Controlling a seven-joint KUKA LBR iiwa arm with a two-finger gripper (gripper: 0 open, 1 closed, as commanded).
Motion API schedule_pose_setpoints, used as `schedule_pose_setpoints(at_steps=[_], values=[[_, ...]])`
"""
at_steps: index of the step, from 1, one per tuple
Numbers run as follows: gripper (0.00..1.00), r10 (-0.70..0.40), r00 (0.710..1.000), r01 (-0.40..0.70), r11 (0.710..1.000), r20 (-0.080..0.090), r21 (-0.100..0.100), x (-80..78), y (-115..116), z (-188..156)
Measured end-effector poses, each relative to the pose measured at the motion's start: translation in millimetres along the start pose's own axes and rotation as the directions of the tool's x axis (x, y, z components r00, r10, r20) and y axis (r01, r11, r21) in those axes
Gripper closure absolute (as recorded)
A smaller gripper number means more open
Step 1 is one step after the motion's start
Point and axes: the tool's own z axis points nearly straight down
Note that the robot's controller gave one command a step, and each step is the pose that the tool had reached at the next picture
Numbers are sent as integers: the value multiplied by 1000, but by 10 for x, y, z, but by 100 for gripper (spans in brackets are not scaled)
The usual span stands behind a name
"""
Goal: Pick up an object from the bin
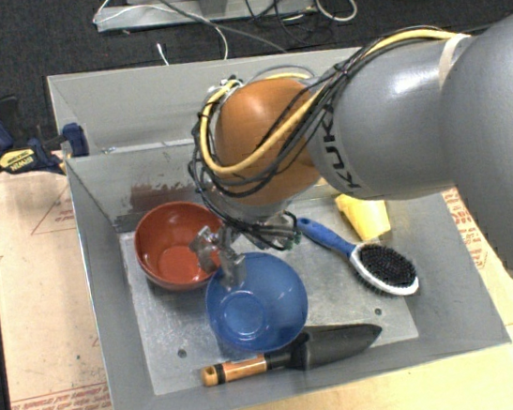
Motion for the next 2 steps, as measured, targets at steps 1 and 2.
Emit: schedule_pose_setpoints(at_steps=[1,2], values=[[100,1,1000,-1,1000,0,0,0,-1,0],[100,-4,1000,4,1000,-3,-2,-170,-159,-876]])
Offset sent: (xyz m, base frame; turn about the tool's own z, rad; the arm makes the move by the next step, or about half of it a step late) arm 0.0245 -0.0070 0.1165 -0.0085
